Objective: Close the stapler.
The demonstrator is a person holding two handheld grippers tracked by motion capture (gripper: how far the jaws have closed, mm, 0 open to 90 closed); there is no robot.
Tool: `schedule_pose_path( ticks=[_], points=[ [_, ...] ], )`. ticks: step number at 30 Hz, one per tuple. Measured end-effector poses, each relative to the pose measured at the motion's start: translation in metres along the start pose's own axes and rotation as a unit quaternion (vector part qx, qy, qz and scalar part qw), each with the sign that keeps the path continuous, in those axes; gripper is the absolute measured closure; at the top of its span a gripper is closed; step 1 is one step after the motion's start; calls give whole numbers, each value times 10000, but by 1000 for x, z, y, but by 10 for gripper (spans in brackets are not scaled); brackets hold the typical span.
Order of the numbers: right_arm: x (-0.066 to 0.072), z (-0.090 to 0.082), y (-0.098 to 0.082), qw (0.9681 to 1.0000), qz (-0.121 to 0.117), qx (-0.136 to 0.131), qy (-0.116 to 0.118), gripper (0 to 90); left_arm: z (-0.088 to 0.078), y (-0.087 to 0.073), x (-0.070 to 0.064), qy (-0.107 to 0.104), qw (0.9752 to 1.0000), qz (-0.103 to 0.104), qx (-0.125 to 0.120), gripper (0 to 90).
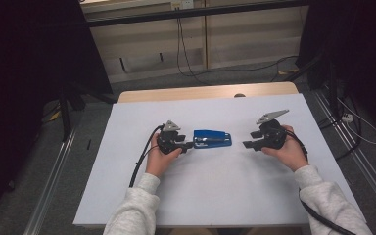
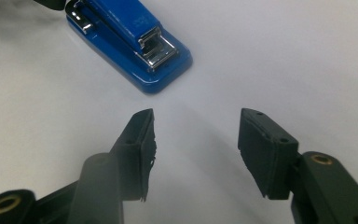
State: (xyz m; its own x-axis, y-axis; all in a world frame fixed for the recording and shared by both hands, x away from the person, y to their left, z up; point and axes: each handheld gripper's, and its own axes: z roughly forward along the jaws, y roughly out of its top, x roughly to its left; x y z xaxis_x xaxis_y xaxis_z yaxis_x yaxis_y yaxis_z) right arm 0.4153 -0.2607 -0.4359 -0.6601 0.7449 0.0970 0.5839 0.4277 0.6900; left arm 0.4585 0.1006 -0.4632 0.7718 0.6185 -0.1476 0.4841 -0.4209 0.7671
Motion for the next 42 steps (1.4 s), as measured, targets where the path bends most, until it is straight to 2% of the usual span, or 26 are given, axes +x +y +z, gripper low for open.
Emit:
schedule_pose_path(
  ticks=[1,3,6,8,11,15,17,19,23,28,33,42],
  points=[
    [1,-1,-1,10000,36,-28,15,420,-3,0,-1,-26,10000,-22,-2,444],
    [3,-5,-3,10000,40,-46,8,388,-10,-1,-2,-20,10000,11,-79,366],
    [8,-9,-8,9999,53,-93,34,345,-23,-3,-4,-100,9996,-104,-227,267],
    [12,-12,-11,9999,26,-126,51,330,-30,-4,-5,-147,9995,-60,-257,249],
    [16,-17,-14,9998,51,-193,3,287,-41,-7,-7,-120,9993,-129,-330,197],
    [21,-21,-19,9998,84,-176,32,270,-53,-11,-6,-41,9992,-132,-367,189],
    [24,-22,-22,9999,26,-124,39,269,-59,-14,-5,18,9990,-104,-425,189],
    [27,-23,-24,10000,-34,-65,61,256,-65,-17,-4,18,9986,-174,-497,188],
    [32,-28,-30,9999,-54,-16,118,232,-74,-22,-4,99,9989,-91,-446,161],
    [34,-31,-35,9998,-66,9,165,217,-84,-28,-3,186,9984,-119,-530,157],
    [37,-34,-42,9997,-71,-9,248,195,-91,-34,-1,292,9982,-187,-484,126],
    [44,-41,-51,9996,-142,71,228,167,-102,-43,-1,422,9982,-153,-407,104]
  ],
)
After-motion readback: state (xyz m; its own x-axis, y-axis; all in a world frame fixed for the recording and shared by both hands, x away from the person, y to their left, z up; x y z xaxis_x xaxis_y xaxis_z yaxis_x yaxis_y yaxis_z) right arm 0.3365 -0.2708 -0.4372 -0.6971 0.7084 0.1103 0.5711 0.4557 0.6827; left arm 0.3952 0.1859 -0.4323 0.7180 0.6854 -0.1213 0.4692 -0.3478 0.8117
